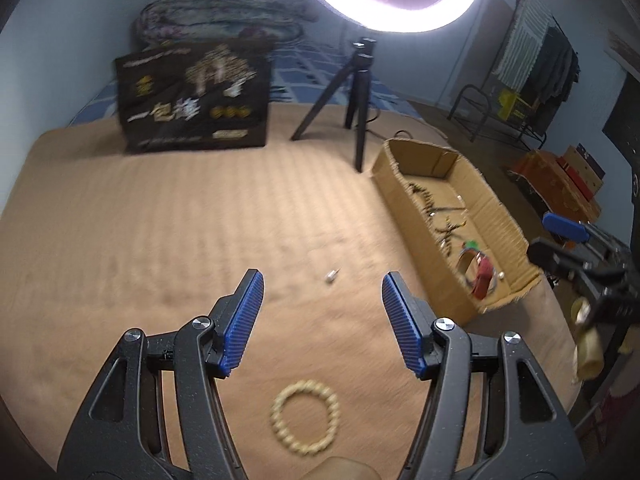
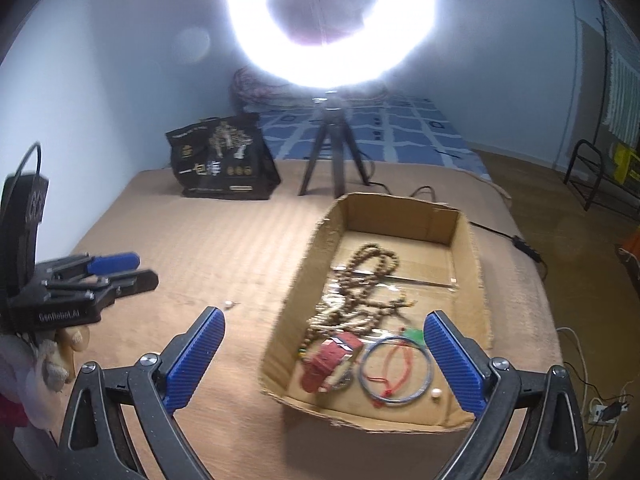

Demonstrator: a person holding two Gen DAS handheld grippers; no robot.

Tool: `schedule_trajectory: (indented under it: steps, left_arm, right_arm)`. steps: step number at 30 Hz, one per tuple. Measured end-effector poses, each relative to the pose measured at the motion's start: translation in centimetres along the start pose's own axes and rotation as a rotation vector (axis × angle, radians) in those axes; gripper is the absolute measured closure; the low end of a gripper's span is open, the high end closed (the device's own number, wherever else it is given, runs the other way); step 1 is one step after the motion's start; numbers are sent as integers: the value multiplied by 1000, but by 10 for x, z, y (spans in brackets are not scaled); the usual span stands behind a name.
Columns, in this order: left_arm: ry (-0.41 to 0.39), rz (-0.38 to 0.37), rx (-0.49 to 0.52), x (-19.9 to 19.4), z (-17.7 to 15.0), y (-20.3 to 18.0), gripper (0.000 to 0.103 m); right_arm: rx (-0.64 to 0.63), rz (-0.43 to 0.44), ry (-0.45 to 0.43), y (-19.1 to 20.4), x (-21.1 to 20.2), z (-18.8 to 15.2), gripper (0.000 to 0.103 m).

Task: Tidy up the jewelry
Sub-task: 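Move left tool to cream bead bracelet while right tool moves to second pearl earring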

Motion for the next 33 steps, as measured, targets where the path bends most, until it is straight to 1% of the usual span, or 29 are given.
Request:
schedule_trajectory:
  steps: [3,7,11,14,18,21,22,23,24,26,27,29,32,33]
  left_arm:
    - [15,5,-19,-6,-20,13,40]
    - [35,8,-18,-11,-43,20,40]
    - [35,18,7,-15,-61,21,40]
    - [54,12,12,-14,-72,21,40]
    - [56,17,22,-11,-81,20,40]
    - [64,2,20,-7,-86,19,40]
    - [65,1,25,-5,-88,19,43]
    - [71,4,32,-3,-90,18,50]
    - [76,2,34,-1,-91,18,54]
    - [85,-3,32,3,-94,19,54]
    - [90,-6,30,5,-96,19,59]
    - [99,-12,24,9,-98,20,64]
    - [103,-17,28,13,-99,20,67]
    - [105,-19,31,14,-100,19,71]
  right_arm:
    - [-11,35,6,15,5,1,2]
    - [-31,81,27,37,16,0,3]
    - [-57,117,58,61,30,-5,12]
    - [-66,137,81,75,41,-9,16]
    - [-72,150,116,89,56,-15,26]
    - [-83,157,142,99,68,-20,30]
    - [-85,158,149,101,72,-21,31]
    - [-85,158,156,104,76,-22,31]
    - [-85,156,161,105,80,-23,34]
    - [-86,149,177,109,90,-25,40]
    - [-85,146,183,109,94,-27,43]
    - [-87,138,197,113,105,-29,44]
    - [-89,116,211,116,117,-31,50]
    - [-87,109,216,116,120,-32,51]
Point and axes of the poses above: each gripper's, at about its wrist camera, not at the fingertips, and x roughly the way its jaws point, y to its left, z to its top, the point moved 5 cm from there along x, roughly the way its jaws point, and after that the axes turned 3 degrees about x, right-handed, at the moved point
